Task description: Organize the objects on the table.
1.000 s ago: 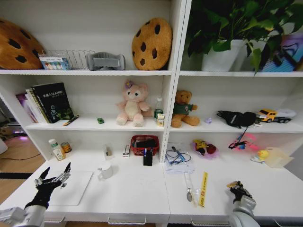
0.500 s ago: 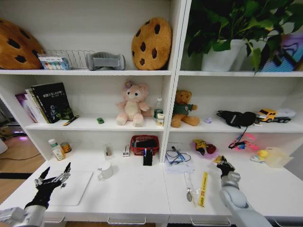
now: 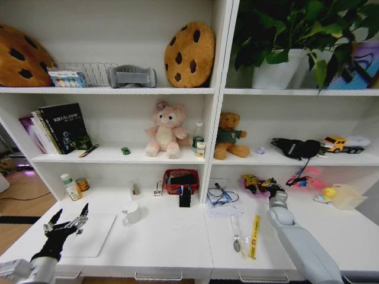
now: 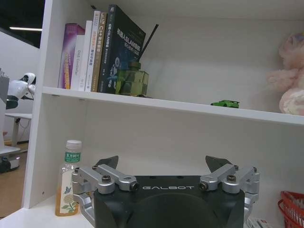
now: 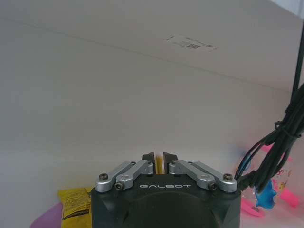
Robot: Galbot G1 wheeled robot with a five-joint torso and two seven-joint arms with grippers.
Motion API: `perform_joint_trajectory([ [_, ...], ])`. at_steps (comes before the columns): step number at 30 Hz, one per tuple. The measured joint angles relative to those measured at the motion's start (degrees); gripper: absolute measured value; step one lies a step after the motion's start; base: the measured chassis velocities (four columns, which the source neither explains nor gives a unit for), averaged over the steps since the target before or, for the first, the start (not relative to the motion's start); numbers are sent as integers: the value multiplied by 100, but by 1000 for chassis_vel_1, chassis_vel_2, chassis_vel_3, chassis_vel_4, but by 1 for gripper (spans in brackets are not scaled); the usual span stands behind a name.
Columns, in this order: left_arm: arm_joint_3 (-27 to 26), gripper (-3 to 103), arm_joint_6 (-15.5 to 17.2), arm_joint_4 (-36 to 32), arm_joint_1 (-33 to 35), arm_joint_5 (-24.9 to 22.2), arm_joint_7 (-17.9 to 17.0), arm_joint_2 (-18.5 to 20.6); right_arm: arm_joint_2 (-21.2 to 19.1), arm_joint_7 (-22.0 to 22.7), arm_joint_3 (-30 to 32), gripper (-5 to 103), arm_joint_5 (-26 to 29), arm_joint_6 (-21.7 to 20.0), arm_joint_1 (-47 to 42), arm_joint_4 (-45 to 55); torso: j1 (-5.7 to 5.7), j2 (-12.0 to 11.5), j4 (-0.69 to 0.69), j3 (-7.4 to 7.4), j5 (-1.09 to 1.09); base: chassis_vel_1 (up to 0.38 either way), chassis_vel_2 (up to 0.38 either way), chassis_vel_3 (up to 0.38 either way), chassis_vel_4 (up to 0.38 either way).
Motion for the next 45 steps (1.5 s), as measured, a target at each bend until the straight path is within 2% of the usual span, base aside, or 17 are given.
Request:
perform_joint_trajectory([
  [1,0,100,0,0,0,0,0,0,10,-11,-19,16,-6,7,16,-8,0,0,0,0,0,0,0,0,0],
  [3,0,100,0,0,0,0,0,0,19,-13,-24,16,-7,7,2,27,0,0,0,0,0,0,0,0,0],
  [6,0,100,0,0,0,0,0,0,16,6,19,33,-12,-13,-257,386,-1,0,0,0,0,0,0,0,0],
  [7,0,100,0,0,0,0,0,0,16,6,19,33,-12,-13,-257,386,-1,0,0,0,0,0,0,0,0],
  [11,0,100,-1,0,0,0,0,0,-10,80,190,50,-21,-83,-752,1075,-1,0,-1,-1,0,0,0,0,0],
  [14,0,100,-1,0,0,0,0,0,-19,94,248,50,-19,-96,-892,1265,-1,0,0,-1,0,0,0,0,0],
  [15,0,100,-1,0,0,0,0,0,-59,94,367,66,6,-109,-1209,1620,-1,0,0,-1,0,0,0,0,0],
  [17,0,100,-1,0,0,0,0,0,-71,82,390,66,15,-108,-1277,1684,-1,0,1,-1,0,0,0,0,0],
  [19,0,100,-1,1,0,0,0,0,-154,-125,519,78,123,-30,-1725,2086,-1,0,-1,-2,0,0,0,0,0],
  [20,0,100,-1,1,0,0,0,0,-154,-125,519,78,123,-30,-1725,2086,-1,0,-1,-2,0,0,0,0,0],
  [22,0,100,-1,0,0,0,0,0,-280,-464,691,94,288,92,-2372,2657,-1,1,-1,-1,0,0,0,0,0],
  [24,0,100,-1,0,0,0,-1,0,-360,-691,846,97,307,196,-2867,3000,-2,1,-1,-1,0,0,0,0,0],
  [25,0,100,-1,0,0,0,-1,0,-360,-691,846,97,307,196,-2867,3000,-2,1,-1,-1,0,0,0,0,0],
  [28,0,100,-2,0,0,0,0,0,-505,-1120,1547,100,238,528,-4173,3891,-2,2,-1,-2,1,0,0,0,0],
  [33,0,100,-1,0,0,0,0,0,-335,-1180,2236,100,177,797,-5350,4571,-2,2,-1,-1,0,0,0,0,0],
  [40,0,100,-1,0,0,0,0,0,-68,-1092,2633,100,16,1111,-6234,5124,-2,1,-1,-1,1,0,0,0,0],
  [45,0,100,-1,0,0,0,0,0,-157,-967,2789,100,-126,1339,-6651,5265,-2,2,-2,-1,-1,0,0,0,0],
])
